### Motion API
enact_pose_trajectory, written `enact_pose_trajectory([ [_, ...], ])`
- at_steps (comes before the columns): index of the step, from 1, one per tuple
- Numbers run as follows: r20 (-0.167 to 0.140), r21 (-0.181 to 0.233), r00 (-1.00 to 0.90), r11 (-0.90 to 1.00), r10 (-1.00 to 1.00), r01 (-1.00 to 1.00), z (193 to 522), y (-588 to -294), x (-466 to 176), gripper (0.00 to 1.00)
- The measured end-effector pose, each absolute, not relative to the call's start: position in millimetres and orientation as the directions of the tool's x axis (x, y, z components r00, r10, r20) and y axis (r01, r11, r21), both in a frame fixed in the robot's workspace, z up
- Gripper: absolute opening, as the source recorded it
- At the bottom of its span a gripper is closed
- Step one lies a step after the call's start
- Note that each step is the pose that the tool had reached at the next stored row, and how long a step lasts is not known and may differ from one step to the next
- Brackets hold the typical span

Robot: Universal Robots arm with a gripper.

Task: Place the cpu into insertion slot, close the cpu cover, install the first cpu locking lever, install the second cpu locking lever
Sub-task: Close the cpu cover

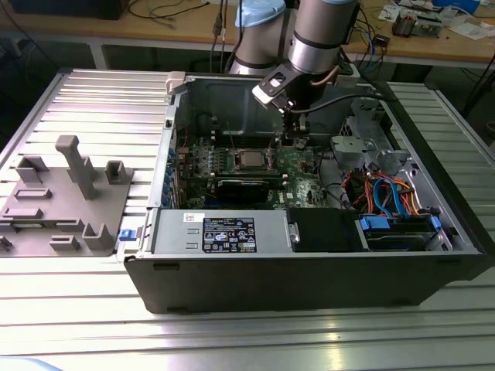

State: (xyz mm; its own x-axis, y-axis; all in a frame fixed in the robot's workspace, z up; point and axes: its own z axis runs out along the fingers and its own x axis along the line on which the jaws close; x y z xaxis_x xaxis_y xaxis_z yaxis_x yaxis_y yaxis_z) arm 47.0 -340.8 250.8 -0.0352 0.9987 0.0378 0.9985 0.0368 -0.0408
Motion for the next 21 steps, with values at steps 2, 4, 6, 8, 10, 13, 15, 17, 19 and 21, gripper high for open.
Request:
enact_pose_trajectory([
  [2, 0.038, -0.041, -0.035, 0.037, 0.999, 0.998, 250.7, -340.9, 42.9, 0.11],
  [4, 0.038, -0.041, -0.035, 0.037, 0.999, 0.998, 250.7, -340.9, 39.5, 0.11],
  [6, 0.038, -0.041, -0.035, 0.037, 0.999, 0.998, 250.6, -340.9, 36.6, 0.11],
  [8, 0.038, -0.041, -0.035, 0.037, 0.999, 0.998, 250.6, -340.9, 34.3, 0.11],
  [10, 0.038, -0.041, -0.035, 0.037, 0.999, 0.998, 250.5, -340.9, 32.5, 0.11],
  [13, 0.038, -0.041, -0.035, 0.037, 0.999, 0.998, 250.3, -340.9, 29.4, 0.11],
  [15, 0.038, -0.041, -0.035, 0.037, 0.999, 0.998, 250.2, -340.9, 27.6, 0.11],
  [17, 0.038, -0.041, -0.035, 0.037, 0.999, 0.998, 250.1, -340.9, 25.5, 0.11],
  [19, 0.038, -0.041, -0.035, 0.037, 0.999, 0.998, 250.0, -340.9, 23.6, 0.11],
  [21, 0.038, -0.041, -0.035, 0.037, 0.999, 0.998, 250.0, -340.9, 22.5, 0.11],
])
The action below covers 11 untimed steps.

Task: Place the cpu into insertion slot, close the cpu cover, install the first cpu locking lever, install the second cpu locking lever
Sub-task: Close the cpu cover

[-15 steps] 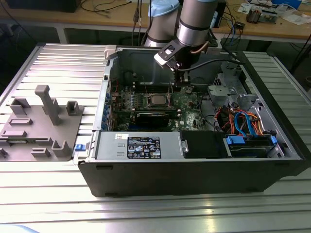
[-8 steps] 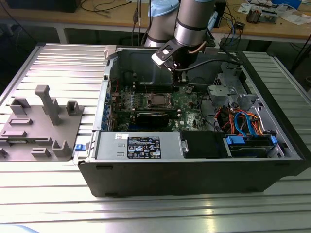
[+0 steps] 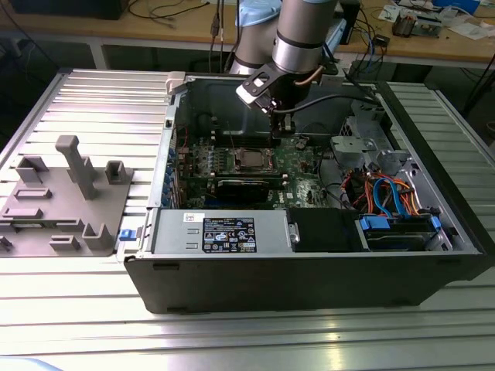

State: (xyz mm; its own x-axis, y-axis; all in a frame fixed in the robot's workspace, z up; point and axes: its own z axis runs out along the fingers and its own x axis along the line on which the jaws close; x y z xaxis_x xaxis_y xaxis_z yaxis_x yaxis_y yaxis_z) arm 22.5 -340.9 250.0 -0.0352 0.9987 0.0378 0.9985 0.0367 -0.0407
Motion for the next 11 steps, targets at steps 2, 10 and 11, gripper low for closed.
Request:
enact_pose_trajectory([
  [2, 0.038, -0.041, -0.035, 0.037, 0.999, 0.998, 249.9, -340.9, 21.0, 0.11],
  [10, 0.038, -0.041, -0.035, 0.037, 0.999, 0.998, 249.5, -340.9, 13.0, 0.11],
  [11, 0.038, -0.041, -0.035, 0.037, 0.999, 0.998, 249.5, -340.9, 12.2, 0.11],
])
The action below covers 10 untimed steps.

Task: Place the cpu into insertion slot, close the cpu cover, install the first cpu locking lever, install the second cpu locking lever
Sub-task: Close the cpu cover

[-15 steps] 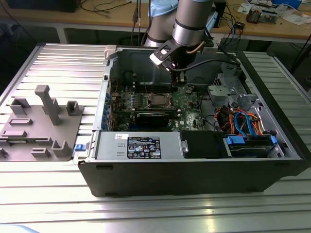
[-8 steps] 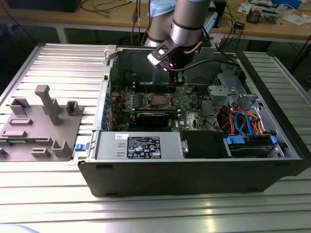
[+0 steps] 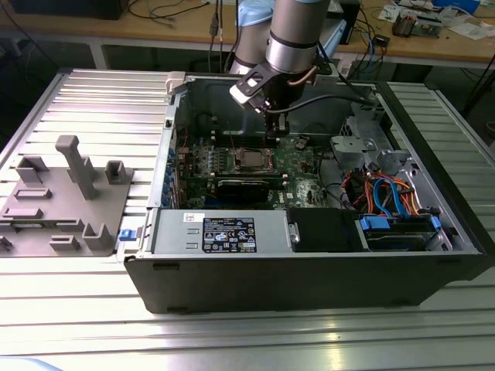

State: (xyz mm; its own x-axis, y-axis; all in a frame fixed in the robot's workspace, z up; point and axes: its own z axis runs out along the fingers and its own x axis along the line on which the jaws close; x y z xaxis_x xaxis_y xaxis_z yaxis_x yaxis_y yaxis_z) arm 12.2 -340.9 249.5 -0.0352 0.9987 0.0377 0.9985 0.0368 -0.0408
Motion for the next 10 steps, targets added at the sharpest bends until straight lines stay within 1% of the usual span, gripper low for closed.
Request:
enact_pose_trajectory([
  [10, 0.038, -0.041, -0.035, 0.037, 0.999, 0.998, 240.9, -340.9, 0.3, 0.11],
])
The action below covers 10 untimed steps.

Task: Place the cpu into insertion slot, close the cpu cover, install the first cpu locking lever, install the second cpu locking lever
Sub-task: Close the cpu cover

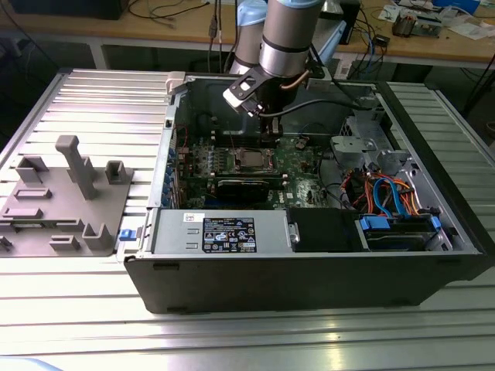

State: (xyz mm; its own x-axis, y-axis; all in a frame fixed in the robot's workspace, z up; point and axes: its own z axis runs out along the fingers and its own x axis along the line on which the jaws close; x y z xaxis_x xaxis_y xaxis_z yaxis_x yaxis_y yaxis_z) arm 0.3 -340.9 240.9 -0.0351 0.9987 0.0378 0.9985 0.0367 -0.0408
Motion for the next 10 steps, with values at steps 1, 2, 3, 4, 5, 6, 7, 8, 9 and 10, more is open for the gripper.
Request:
enact_pose_trajectory([
  [1, 0.038, -0.041, -0.035, 0.037, 0.999, 0.998, 239.3, -340.9, -1.9, 0.11],
  [2, 0.038, -0.041, -0.035, 0.037, 0.999, 0.998, 238.3, -340.9, -3.2, 0.11],
  [3, 0.038, -0.041, -0.035, 0.037, 0.999, 0.998, 237.3, -340.9, -4.4, 0.11],
  [4, 0.036, -0.041, -0.035, 0.037, 0.999, 0.998, 236.7, -340.9, -4.6, 0.11],
  [5, 0.034, -0.041, -0.035, 0.037, 0.999, 0.998, 236.4, -340.9, -4.6, 0.11],
  [6, 0.033, -0.041, -0.035, 0.037, 0.999, 0.998, 235.8, -340.9, -4.6, 0.11],
  [7, 0.033, -0.041, -0.035, 0.037, 0.999, 0.998, 235.3, -340.9, -4.7, 0.11],
  [8, 0.033, -0.044, -0.035, 0.037, 0.999, 0.998, 234.6, -340.9, -4.7, 0.11],
  [9, 0.032, -0.058, -0.035, 0.036, 0.999, 0.998, 233.8, -340.9, -4.7, 0.11],
  [10, 0.031, -0.062, -0.035, 0.036, 0.999, 0.997, 233.4, -340.9, -4.7, 0.11],
])
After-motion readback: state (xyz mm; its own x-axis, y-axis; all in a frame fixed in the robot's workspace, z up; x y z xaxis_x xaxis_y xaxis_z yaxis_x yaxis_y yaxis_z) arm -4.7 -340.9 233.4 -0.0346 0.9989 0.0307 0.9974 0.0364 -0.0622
